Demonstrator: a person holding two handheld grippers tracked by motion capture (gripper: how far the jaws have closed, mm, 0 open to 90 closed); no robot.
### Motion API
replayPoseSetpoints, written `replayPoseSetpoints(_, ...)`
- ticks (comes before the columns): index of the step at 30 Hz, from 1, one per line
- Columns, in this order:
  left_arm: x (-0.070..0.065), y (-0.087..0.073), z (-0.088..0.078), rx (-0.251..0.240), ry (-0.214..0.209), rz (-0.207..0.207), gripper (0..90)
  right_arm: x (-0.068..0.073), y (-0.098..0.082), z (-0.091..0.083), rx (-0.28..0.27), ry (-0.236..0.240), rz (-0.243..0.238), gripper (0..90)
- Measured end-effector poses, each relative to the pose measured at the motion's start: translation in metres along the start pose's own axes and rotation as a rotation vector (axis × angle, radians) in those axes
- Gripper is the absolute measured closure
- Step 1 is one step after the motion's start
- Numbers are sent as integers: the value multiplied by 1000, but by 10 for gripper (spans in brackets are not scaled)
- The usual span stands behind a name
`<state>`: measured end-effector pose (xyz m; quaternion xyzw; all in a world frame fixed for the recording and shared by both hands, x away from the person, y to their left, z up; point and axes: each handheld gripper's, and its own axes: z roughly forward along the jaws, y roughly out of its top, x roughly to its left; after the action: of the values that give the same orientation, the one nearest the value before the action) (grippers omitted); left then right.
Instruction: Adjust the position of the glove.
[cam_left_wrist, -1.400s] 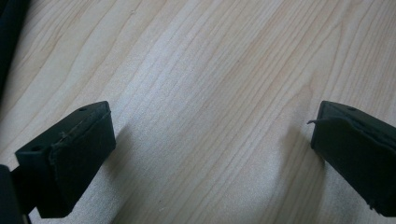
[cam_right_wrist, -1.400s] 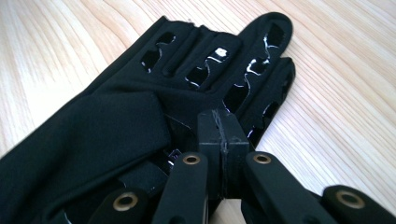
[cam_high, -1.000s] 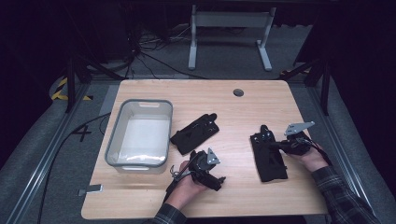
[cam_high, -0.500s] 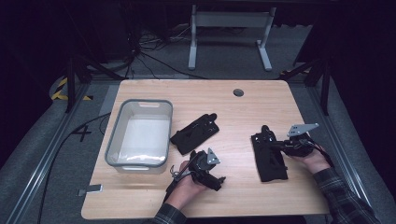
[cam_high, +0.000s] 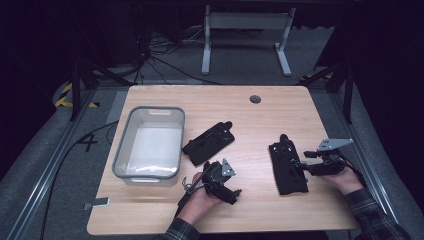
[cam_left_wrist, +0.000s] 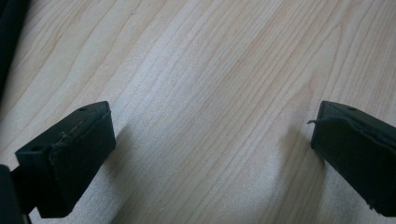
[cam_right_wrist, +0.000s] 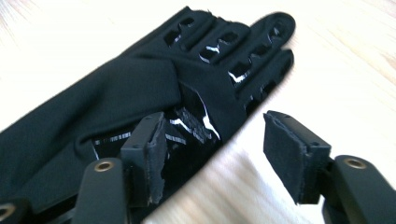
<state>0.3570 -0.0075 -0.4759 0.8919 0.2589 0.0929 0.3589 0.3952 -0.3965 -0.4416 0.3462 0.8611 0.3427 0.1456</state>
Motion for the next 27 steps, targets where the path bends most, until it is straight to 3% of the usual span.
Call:
replayPoseSetpoints(4,0,0,0,1,0,0,1,1,-8,-6,-4,-12,10,329)
replayPoseSetpoints(12,0,0,0,1,0,1,1,7,-30,-18,10,-53,44,151)
replayPoseSetpoints(15,0,0,0,0,0,0,1,9,-39,-18,23,-85,41,151)
replayPoseSetpoints(19,0,0,0,0,0,0,1,7,-48,-22,20,-87,59,147)
replayPoseSetpoints(27,0,0,0,0,0,0,1,8,-62,-25,-50,-93,77,109)
